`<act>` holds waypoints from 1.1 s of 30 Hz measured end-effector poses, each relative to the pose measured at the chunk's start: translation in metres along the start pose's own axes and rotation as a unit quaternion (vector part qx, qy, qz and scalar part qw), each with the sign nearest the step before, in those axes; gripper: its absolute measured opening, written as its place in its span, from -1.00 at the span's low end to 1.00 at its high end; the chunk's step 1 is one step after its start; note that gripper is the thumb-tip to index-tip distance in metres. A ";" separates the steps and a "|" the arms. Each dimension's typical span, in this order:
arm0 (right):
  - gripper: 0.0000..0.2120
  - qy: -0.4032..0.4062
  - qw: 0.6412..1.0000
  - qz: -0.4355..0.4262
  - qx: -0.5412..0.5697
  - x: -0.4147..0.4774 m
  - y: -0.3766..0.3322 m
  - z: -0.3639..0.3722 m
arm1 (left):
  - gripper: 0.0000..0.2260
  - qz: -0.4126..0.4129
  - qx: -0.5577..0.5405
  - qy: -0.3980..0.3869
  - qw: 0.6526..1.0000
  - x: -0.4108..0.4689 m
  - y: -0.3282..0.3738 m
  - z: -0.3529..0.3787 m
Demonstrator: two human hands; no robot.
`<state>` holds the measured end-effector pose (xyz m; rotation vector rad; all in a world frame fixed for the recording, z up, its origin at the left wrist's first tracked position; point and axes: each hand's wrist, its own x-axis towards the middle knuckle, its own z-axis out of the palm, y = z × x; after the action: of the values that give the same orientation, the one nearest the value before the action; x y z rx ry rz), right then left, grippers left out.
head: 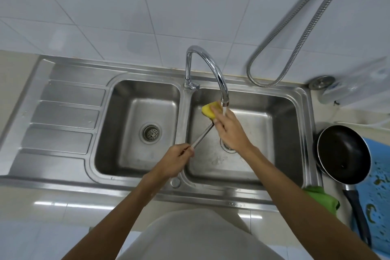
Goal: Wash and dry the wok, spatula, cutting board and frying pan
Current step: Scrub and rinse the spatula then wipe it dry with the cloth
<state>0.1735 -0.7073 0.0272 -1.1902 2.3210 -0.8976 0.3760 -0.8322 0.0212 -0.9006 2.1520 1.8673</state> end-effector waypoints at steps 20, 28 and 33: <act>-0.53 0.059 0.995 0.083 -0.019 -0.003 0.007 0.020 | -0.70 0.031 0.063 -0.008 0.997 -0.017 -0.008 -0.005; -0.67 0.052 0.991 0.117 -0.031 0.005 -0.001 0.014 | -0.68 0.052 0.096 0.007 0.994 -0.013 -0.006 -0.009; -0.45 -0.011 1.000 0.025 0.009 -0.004 -0.011 0.014 | -0.70 0.068 0.114 0.028 0.991 -0.009 -0.011 -0.018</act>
<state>0.1904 -0.7135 0.0252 -1.1240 2.3097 -0.8820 0.3938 -0.8470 0.0196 -0.7866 2.4553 1.6216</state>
